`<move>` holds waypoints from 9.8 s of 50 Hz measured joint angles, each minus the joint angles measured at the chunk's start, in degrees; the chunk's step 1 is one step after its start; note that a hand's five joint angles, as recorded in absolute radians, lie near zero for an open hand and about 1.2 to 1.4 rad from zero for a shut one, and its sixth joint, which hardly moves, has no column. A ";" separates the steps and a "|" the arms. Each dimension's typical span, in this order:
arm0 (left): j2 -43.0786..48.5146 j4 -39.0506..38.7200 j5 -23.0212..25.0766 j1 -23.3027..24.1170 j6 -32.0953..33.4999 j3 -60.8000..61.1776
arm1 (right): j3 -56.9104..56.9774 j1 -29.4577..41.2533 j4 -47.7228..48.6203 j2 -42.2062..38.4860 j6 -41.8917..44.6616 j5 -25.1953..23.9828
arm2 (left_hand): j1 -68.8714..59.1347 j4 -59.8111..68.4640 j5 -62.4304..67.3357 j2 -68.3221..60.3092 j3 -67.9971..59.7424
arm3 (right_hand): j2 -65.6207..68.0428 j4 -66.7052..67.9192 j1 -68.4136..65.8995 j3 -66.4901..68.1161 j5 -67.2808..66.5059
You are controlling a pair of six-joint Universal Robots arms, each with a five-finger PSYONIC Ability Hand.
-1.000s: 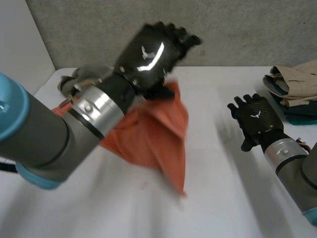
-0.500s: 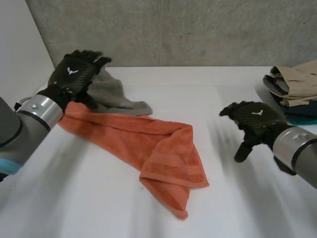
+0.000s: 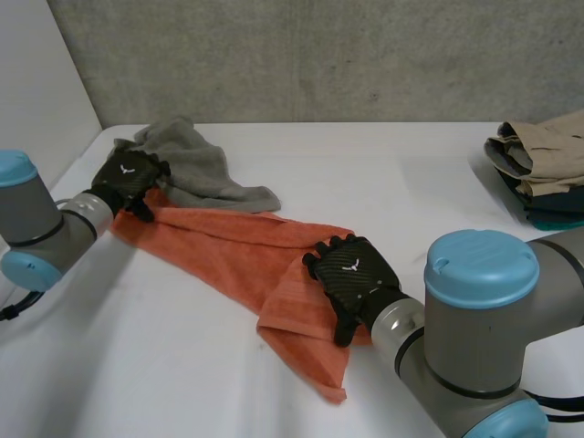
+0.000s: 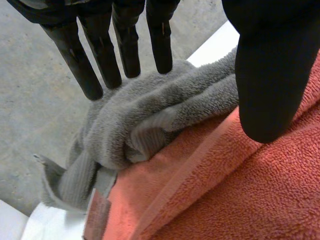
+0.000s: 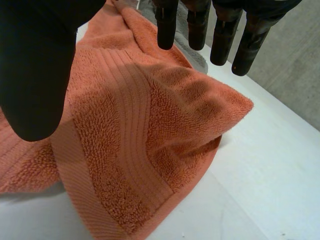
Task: Fold the laundry.
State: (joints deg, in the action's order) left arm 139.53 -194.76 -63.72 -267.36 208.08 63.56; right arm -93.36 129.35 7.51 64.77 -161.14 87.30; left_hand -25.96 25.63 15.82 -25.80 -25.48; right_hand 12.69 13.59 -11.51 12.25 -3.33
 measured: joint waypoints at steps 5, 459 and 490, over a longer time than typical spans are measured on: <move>1.83 -0.07 -0.31 0.66 -0.06 -1.63 | -0.56 0.41 1.91 -0.67 0.66 0.49 | -9.90 9.33 9.05 -9.04 -9.30 | 0.00 0.00 0.00 0.00 0.00; -30.63 -16.44 -8.71 0.40 -2.76 52.29 | -9.96 -45.03 -0.58 4.14 15.42 -23.12 | -9.76 9.46 8.83 -9.41 -9.89 | 54.61 54.47 -45.37 55.77 -53.69; -22.85 -14.45 -11.46 2.90 -2.04 41.92 | -10.77 -44.98 -2.02 4.89 16.65 -22.95 | -39.79 43.00 40.19 -42.59 -42.56 | 54.61 54.47 -45.37 55.77 -53.69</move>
State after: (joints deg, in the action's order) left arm 116.68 -209.21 -75.18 -264.46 206.04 105.48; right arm -104.12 84.37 5.49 69.66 -144.49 64.35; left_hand -65.75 68.63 56.01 -68.39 -68.04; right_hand 67.30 68.05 -56.88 68.02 -57.02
